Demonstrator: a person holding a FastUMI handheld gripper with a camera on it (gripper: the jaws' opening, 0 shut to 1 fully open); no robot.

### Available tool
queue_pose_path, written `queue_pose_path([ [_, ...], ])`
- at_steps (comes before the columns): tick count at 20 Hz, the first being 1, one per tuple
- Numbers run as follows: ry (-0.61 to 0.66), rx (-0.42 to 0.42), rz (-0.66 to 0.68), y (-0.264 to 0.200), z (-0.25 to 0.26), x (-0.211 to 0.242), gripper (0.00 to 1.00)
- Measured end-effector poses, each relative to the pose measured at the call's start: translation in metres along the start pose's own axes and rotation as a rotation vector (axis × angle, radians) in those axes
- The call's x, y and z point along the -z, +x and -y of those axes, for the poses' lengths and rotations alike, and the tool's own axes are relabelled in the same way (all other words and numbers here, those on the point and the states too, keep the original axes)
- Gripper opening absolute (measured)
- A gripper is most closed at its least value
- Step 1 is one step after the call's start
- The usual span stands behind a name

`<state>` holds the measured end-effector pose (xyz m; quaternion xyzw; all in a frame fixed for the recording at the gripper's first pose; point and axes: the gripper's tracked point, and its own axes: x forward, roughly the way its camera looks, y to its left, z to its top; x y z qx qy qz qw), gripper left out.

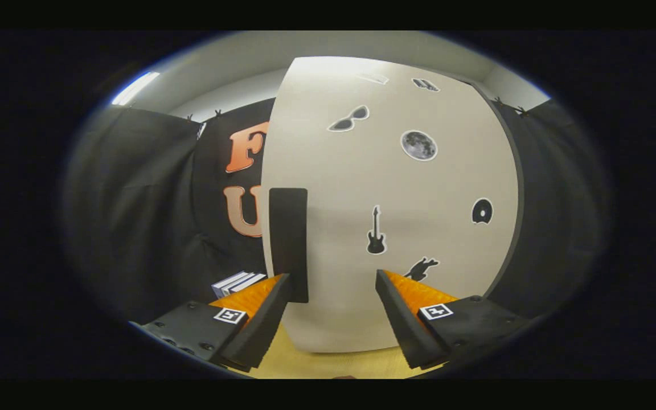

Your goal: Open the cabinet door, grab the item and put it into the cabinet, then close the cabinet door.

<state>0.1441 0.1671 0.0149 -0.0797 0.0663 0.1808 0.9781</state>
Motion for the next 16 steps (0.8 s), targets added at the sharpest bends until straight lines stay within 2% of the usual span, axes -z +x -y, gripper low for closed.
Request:
queue_pose_path([
  [16, 0.025, 0.009, -0.01, 0.034, -0.001, -0.002, 0.96],
])
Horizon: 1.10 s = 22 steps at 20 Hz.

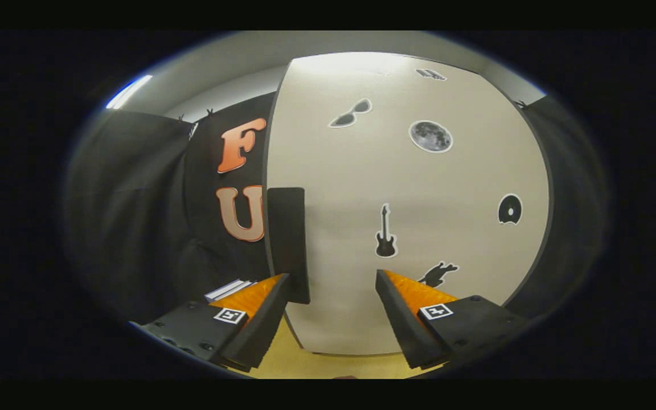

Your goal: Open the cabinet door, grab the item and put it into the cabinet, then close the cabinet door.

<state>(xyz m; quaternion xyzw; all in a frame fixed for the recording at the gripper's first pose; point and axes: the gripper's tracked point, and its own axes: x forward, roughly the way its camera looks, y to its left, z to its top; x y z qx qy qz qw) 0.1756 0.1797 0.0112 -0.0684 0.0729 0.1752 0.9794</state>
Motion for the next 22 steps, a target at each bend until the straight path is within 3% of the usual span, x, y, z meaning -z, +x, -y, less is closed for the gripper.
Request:
queue_pose_path([
  [13, 0.022, -0.001, -0.011, 0.005, -0.002, 0.0, 0.96],
  [22, 0.023, -0.032, 0.048, -0.049, -0.012, -0.012, 0.96],
])
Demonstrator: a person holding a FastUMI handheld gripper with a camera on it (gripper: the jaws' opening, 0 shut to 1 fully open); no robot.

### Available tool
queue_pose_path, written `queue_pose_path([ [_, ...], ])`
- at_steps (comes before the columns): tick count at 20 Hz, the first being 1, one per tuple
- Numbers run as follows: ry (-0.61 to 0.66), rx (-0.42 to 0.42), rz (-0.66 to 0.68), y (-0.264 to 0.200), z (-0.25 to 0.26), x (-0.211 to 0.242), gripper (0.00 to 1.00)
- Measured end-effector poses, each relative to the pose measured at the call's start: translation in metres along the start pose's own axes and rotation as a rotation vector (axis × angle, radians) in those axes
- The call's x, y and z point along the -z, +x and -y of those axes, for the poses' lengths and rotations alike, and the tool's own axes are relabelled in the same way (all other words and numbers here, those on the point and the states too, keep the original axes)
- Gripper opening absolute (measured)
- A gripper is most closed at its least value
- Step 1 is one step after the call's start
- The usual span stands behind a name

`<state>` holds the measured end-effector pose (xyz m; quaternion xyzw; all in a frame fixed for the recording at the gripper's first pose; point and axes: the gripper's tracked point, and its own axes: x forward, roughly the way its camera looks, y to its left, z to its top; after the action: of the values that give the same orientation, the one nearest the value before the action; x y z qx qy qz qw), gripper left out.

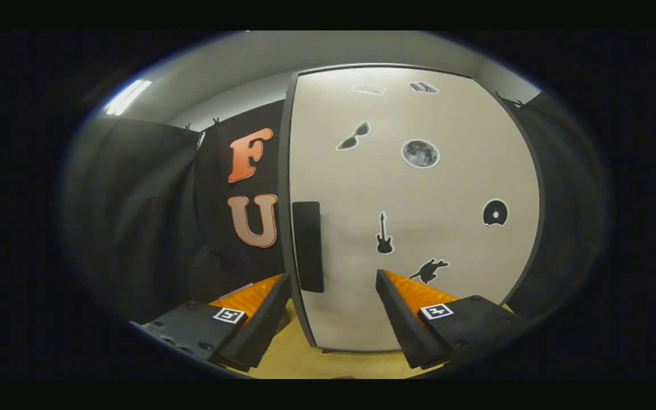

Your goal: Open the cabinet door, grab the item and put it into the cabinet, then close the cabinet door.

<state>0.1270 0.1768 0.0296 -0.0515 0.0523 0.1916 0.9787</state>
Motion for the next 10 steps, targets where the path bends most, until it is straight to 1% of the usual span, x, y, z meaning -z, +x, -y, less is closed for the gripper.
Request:
queue_pose_path([
  [3, -0.028, 0.031, 0.031, -0.037, 0.009, -0.003, 0.96],
  [5, -0.039, 0.054, 0.036, -0.059, 0.017, -0.003, 0.96],
  [8, -0.035, 0.062, 0.032, -0.093, 0.025, 0.001, 0.96],
  [10, -0.054, 0.091, 0.033, -0.112, 0.036, 0.004, 0.96],
])
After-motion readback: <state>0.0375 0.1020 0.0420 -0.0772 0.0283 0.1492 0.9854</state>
